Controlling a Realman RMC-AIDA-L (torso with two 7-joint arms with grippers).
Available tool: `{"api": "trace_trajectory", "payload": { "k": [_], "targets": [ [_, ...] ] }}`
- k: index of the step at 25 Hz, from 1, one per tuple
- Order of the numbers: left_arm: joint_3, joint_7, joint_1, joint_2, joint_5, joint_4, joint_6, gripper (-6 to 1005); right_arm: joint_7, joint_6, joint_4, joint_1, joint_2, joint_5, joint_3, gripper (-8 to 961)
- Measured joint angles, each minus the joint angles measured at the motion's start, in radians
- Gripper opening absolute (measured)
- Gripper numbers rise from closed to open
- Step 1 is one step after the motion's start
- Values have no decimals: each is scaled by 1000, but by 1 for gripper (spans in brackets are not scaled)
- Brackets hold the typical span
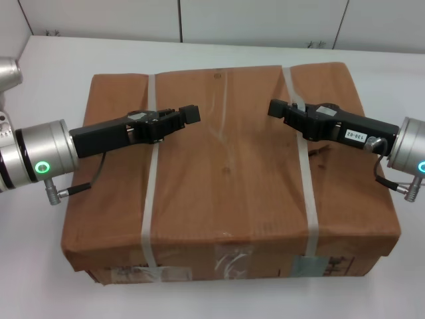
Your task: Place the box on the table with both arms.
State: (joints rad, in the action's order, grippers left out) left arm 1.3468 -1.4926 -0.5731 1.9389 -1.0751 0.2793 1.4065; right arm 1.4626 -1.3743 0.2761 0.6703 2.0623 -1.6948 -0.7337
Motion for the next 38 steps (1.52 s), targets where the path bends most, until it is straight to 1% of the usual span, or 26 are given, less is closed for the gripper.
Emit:
{"api": "trace_trajectory", "payload": {
  "k": [17, 24, 29, 32, 38],
  "targets": [
    [1, 0, -2, 0, -2, 0, -21, 110, -15, 18, 0, -1, 1, 6, 4, 13],
    [8, 9, -9, 7, -10, 0, -74, 110, -36, 99, -8, 10, 7, 3, -24, 12],
    [10, 26, -39, 31, -68, -6, -184, 109, -56, 200, -38, 44, 13, 1, -81, 11],
    [11, 33, -54, 50, -101, -6, -248, 109, -83, 240, -68, 68, 14, 1, -86, 11],
    [11, 70, -76, 81, -128, -7, -348, 109, -119, 312, -109, 99, 16, 1, -90, 13]
  ]
}}
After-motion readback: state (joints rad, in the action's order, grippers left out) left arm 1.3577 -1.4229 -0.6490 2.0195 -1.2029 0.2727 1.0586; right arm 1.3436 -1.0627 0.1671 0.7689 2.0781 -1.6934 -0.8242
